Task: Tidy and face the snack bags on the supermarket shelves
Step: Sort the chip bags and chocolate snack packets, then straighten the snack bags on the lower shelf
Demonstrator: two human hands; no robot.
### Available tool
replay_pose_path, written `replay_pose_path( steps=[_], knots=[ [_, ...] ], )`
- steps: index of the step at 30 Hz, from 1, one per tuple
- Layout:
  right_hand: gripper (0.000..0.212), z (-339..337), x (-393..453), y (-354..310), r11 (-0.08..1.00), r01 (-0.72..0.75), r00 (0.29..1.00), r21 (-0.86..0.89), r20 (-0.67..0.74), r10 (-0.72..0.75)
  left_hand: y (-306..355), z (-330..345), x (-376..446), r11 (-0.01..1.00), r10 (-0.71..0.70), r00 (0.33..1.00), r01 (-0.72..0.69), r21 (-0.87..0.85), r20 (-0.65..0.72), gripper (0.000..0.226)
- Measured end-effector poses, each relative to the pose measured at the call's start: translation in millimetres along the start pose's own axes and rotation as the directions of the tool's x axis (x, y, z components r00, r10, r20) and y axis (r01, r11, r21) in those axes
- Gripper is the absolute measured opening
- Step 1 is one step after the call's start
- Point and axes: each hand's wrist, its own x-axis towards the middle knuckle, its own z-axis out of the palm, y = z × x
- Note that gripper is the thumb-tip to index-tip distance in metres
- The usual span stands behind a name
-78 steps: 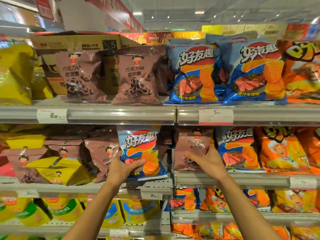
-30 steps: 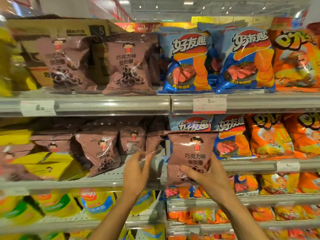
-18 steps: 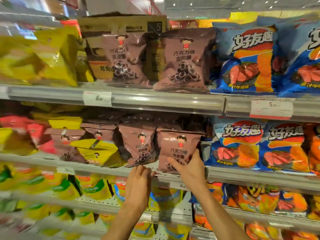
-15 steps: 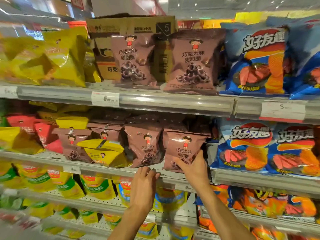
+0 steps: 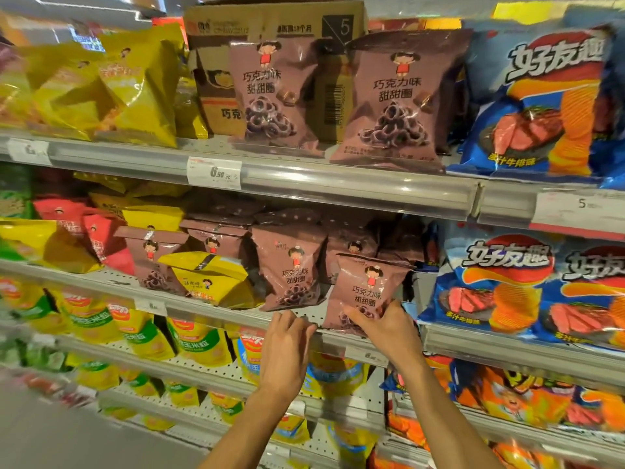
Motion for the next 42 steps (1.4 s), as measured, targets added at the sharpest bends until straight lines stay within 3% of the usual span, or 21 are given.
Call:
replay_pose_path(
  steps=[5,11,17,21,26,29,32,36,42],
  knots=[
    [0.087,1,-1,-3,0.995,-0.054,0.997,-0.079,-0.051,0.051,-2,2,-2,0.999,-0.03,0.999,0.031,-0.028,0.03,0.013],
    [0.093,7,-19,8,0.987,0.065,0.985,-0.146,-0.152,-0.087,-5,2,-4,0.997,-0.034,0.998,0.037,-0.064,0.046,0.015],
    [0.07,26,-53,7,0.943,0.306,0.845,-0.132,-0.418,-0.333,-11,-2,-1,0.983,-0.038,0.997,0.049,-0.174,0.07,0.018],
    [0.047,52,-61,-12,0.902,0.43,0.779,-0.046,-0.487,-0.396,-18,-18,1,0.93,-0.039,0.997,0.06,-0.363,0.064,0.008],
    [0.034,101,-68,-56,0.907,0.417,0.805,0.057,-0.486,-0.34,-65,-59,-7,0.831,-0.141,0.989,0.142,-0.537,0.043,0.006],
    [0.036,142,-74,-77,0.9,0.436,0.772,0.003,-0.515,-0.373,-123,-93,-13,0.766,-0.268,0.96,0.264,-0.586,0.082,0.004],
    [0.043,182,-79,-91,0.909,0.402,0.814,0.114,-0.498,-0.298,-182,-130,-11,0.714,-0.396,0.913,0.371,-0.593,0.095,0.009],
    [0.042,215,-81,-100,0.916,0.353,0.849,0.192,-0.477,-0.227,-245,-164,2,0.719,-0.419,0.903,0.391,-0.574,0.09,0.01],
    [0.072,220,-87,-123,0.956,0.185,0.91,0.225,-0.407,-0.081,-280,-185,28,0.743,-0.367,0.923,0.365,-0.561,0.115,0.014]
  ],
)
